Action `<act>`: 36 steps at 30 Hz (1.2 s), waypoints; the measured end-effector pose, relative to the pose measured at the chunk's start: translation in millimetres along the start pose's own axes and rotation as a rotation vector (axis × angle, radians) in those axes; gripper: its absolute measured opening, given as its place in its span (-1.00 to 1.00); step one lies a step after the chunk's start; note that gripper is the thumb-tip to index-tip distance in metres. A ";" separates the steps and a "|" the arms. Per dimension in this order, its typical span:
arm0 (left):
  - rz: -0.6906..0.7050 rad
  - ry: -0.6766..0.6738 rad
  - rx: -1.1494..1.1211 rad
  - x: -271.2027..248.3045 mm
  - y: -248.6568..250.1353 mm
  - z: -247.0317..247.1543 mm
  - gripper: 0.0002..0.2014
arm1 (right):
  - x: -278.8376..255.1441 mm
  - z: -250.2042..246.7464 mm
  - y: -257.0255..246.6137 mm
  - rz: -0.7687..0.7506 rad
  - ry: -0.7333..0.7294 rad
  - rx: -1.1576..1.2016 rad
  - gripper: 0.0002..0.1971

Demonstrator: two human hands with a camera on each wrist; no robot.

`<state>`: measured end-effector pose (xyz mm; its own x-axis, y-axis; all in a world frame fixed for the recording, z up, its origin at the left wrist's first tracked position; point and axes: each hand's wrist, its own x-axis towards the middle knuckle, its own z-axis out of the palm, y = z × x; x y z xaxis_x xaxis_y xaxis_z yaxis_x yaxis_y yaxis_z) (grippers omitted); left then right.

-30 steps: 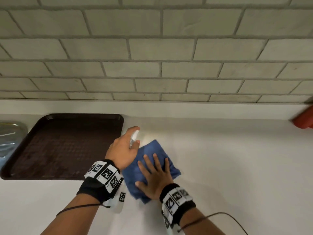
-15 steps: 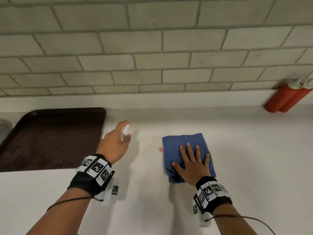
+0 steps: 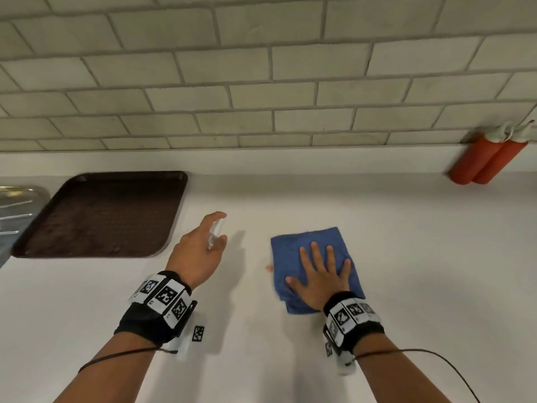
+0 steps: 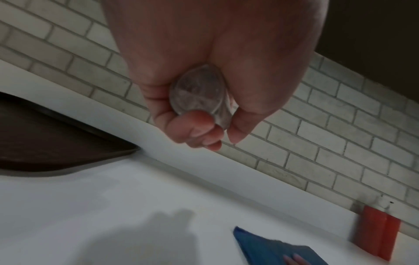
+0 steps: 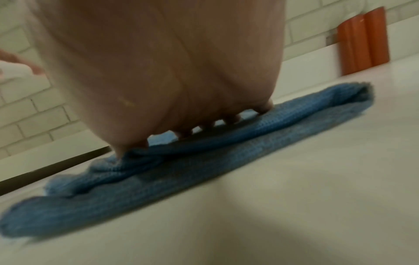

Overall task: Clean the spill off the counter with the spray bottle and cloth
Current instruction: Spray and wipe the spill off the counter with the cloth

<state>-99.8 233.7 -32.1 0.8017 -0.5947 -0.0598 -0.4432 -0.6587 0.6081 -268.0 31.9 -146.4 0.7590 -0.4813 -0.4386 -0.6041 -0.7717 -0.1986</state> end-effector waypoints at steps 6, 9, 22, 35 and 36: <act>-0.039 0.074 -0.015 -35.6 -18.3 -7.2 -0.56 | -3.1 16.9 -97.4 -0.267 -0.052 -0.125 -0.19; -0.053 0.083 -0.059 -48.2 -20.6 -4.9 -0.56 | -51.6 48.8 -120.2 -0.452 -0.049 -0.170 -0.24; 0.021 0.081 -0.014 -115.3 6.0 42.3 -0.60 | -91.2 42.8 37.7 -0.034 0.057 -0.013 -0.14; 0.041 0.119 -0.040 -92.4 7.0 36.4 -0.72 | -140.0 58.2 67.8 0.123 0.034 0.056 0.02; 0.042 0.107 -0.052 -85.0 6.5 32.8 -0.71 | -128.9 50.9 67.4 0.140 0.024 0.052 0.06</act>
<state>-183.9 264.9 -49.0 0.8221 -0.5672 0.0499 -0.4585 -0.6074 0.6487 -418.9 63.1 -147.9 0.6715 -0.5932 -0.4441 -0.7159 -0.6740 -0.1822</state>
